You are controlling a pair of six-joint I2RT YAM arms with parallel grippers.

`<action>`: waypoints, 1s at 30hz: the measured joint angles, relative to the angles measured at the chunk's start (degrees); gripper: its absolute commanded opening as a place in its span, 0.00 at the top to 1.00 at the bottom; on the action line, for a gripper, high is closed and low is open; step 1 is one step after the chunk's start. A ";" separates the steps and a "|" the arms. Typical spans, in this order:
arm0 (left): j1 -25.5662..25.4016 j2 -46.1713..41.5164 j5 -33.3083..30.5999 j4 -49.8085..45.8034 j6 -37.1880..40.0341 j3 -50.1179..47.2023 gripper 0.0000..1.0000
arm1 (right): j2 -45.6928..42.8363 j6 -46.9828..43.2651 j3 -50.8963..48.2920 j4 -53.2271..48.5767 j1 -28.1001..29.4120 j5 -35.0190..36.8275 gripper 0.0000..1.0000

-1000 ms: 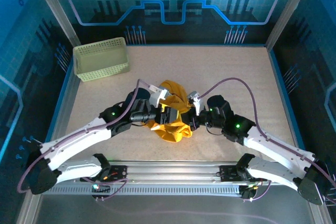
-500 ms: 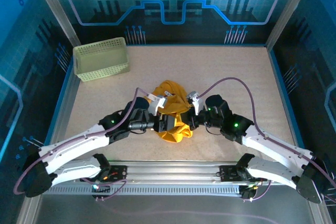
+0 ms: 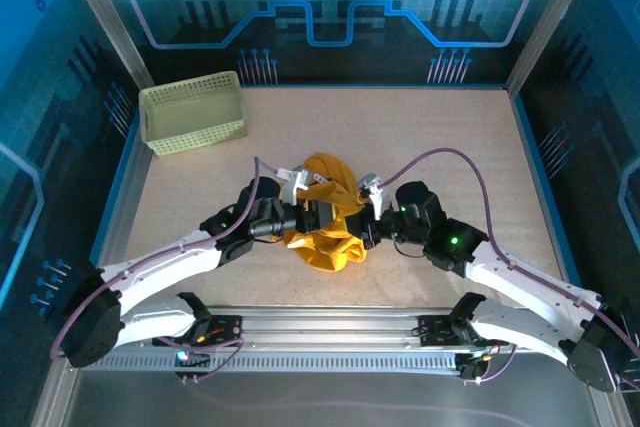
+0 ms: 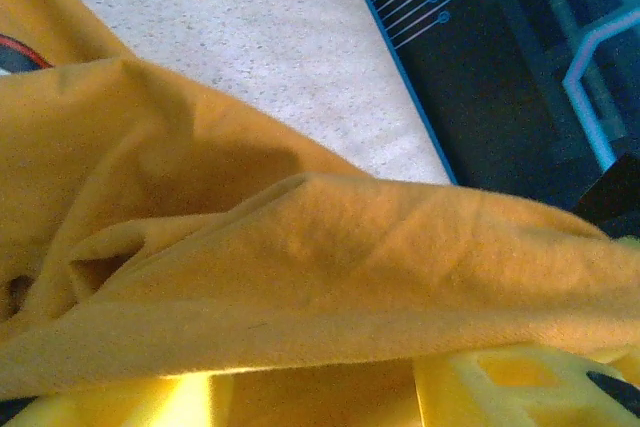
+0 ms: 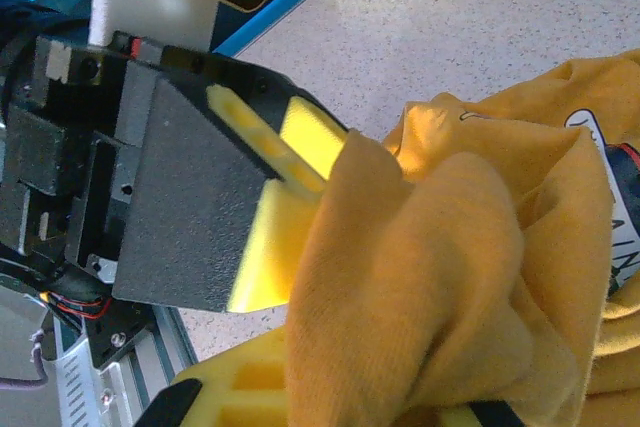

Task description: Fold the inside-out t-shirt

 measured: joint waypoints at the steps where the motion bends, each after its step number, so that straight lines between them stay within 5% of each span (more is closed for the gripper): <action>1: 0.02 0.61 0.81 1.33 -0.37 0.00 0.51 | 0.00 -0.02 0.00 0.02 0.00 -0.04 1.00; 16: 0.15 2.99 9.55 13.44 -3.34 -0.24 0.38 | 0.37 -0.02 0.00 0.11 0.00 -0.07 1.00; 30: -0.85 1.64 8.61 10.54 -1.18 -0.24 0.76 | 1.03 0.02 -0.02 -0.42 -0.02 2.89 1.00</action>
